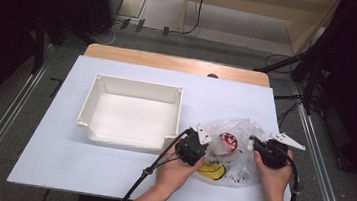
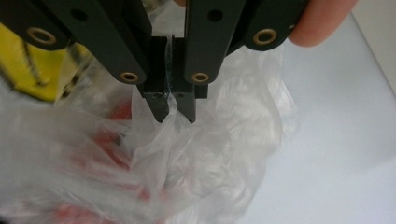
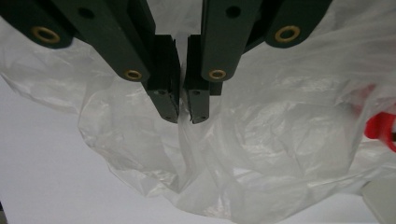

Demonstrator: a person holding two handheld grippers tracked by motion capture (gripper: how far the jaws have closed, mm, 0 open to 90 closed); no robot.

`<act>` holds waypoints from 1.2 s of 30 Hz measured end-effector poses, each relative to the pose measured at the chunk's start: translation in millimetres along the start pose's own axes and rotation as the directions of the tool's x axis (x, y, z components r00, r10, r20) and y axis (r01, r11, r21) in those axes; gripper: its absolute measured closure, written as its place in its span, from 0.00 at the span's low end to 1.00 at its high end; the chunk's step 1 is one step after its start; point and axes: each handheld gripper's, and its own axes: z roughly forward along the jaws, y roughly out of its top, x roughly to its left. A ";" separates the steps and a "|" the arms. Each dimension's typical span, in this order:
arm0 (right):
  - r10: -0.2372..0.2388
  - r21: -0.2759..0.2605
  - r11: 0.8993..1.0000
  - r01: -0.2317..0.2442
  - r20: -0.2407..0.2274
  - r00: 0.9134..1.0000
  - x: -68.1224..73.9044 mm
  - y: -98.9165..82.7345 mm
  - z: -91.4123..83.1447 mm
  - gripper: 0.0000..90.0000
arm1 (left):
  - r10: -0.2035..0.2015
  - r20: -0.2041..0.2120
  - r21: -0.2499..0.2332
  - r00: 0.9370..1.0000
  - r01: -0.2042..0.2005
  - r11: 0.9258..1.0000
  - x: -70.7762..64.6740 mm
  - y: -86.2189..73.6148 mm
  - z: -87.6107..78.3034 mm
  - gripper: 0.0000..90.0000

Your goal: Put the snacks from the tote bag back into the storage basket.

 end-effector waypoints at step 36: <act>-0.077 -0.101 0.992 0.073 -0.034 0.996 66.6 16.4 -45.5 0.86 | 0.040 0.010 -0.059 0.999 -0.040 0.997 -3.2 -34.1 1.6 0.92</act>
